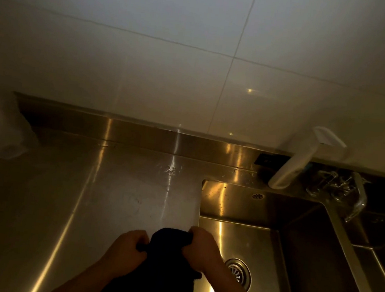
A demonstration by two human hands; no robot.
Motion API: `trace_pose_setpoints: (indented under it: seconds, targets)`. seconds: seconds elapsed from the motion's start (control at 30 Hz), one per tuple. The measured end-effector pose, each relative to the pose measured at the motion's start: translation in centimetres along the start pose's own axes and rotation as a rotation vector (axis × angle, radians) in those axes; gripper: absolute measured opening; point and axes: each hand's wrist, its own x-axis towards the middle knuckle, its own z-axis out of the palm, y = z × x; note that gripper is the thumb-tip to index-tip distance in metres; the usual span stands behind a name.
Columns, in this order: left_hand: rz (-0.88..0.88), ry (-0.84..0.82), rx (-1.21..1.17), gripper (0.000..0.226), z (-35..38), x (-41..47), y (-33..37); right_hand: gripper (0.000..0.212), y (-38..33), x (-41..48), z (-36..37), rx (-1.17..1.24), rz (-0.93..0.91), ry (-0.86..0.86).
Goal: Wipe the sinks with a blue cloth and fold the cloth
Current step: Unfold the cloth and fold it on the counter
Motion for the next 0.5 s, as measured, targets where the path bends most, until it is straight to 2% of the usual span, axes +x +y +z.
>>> trace_pose_setpoints:
  seconds: [0.07,0.17,0.27,0.33,0.4,0.5]
  targets:
    - [0.079,0.017,-0.126,0.033,-1.5,-0.3,0.2,0.020,0.1,-0.7,-2.1,0.045,-0.081,0.033]
    - [0.189,-0.111,-0.372,0.027,-4.1,-1.2,1.9,0.020,-0.6,-2.8,-5.7,0.041,-0.242,0.057]
    - [0.297,-0.159,-0.395,0.026,-6.5,-2.6,4.6,0.022,-1.8,-5.4,-9.5,-0.024,-0.371,0.033]
    - [0.365,-0.088,-0.263,0.025,-8.4,-3.4,6.1,0.026,-2.6,-7.1,-12.2,-0.100,-0.449,0.051]
    - [0.435,0.042,-0.028,0.025,-10.6,-4.3,7.2,0.027,-3.4,-8.6,-14.6,-0.181,-0.482,0.097]
    - [0.510,0.109,0.266,0.030,-13.1,-5.6,8.9,0.019,-4.9,-10.7,-17.4,-0.239,-0.541,0.165]
